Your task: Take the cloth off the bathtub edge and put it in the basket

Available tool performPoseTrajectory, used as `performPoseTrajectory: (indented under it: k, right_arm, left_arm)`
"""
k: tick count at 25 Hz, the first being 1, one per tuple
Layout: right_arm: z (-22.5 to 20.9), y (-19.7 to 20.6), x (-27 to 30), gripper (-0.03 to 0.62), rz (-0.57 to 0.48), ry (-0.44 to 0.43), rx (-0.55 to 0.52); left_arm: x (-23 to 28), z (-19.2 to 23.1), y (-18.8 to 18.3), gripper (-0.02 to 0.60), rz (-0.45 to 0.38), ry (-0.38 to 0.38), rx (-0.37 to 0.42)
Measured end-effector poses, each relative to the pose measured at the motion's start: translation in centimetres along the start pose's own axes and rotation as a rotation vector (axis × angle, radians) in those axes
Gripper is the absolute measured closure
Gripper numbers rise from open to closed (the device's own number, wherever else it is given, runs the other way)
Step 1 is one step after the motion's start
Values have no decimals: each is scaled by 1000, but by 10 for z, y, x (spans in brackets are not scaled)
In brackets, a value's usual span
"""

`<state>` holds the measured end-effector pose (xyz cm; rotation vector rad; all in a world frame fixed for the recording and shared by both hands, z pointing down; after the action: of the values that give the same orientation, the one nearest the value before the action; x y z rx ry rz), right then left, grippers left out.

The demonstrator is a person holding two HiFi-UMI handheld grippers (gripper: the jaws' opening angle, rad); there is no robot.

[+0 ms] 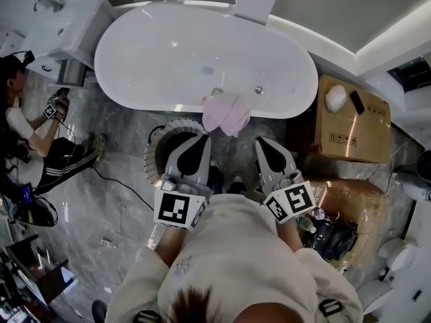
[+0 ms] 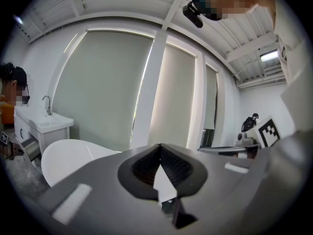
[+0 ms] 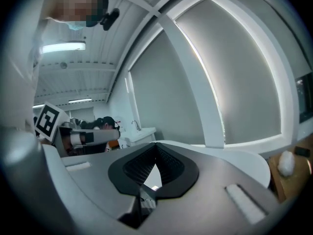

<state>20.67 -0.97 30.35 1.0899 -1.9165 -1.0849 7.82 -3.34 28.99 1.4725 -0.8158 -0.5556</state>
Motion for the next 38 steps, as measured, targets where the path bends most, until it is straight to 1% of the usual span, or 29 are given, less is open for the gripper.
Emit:
performPoseTrajectory:
  k: [3,4,5,7,9,11,13,15,17,20,25,29,38]
  right_arm:
    - [25,-8,16,595,-15,-79,-119]
    - [33,-10,21,595,-12,-107,-129]
    - [39,-12,26,595,-12,-135,-112]
    - [51,-20,32,601,-37,-192,-33]
    - [59,-32,34,606,-100,-222,10]
    - [64,-38,35,605,-148,-227,-22]
    - [67,-37,36,603,-162,-229,-60]
    - [68,-35,38,603,-163,-208,-66]
    - [67,-31,40,603,-155,-159,-81]
    - [65,-26,42,603,-130,-95,-110]
    - [56,-13,44,603,-82,-20,-112]
    - [46,-10,47,603,-66,10,-81]
    - [30,-1,61,603,-22,52,-73]
  left_arm:
    - [2,12,2,580,-12,24,11]
    - [3,15,1,580,-23,36,17]
    - [3,18,0,580,-35,50,24]
    - [3,21,-5,580,-63,73,34]
    - [1,22,-16,580,-89,82,9]
    - [-1,24,-25,580,-110,84,-12]
    - [-1,25,-28,580,-124,100,-6]
    - [-1,24,-28,580,-132,121,7]
    - [-1,25,-26,580,-135,124,24]
    - [-2,30,-21,580,-123,95,28]
    - [-6,45,-11,580,-103,56,-12]
    - [-4,56,-8,580,-96,47,-31]
    - [2,68,-4,580,-90,15,-54]
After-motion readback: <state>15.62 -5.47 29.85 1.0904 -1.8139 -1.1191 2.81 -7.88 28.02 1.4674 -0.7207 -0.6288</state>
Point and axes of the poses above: the fingertips, and each gripper's own axes: x forward along the fingers, z to its left, y out of its underside, the point moved 1 cm from there along -x, backward along the fingers, and after that the axes turned 12 degrees about x, right-handed, at the moved point
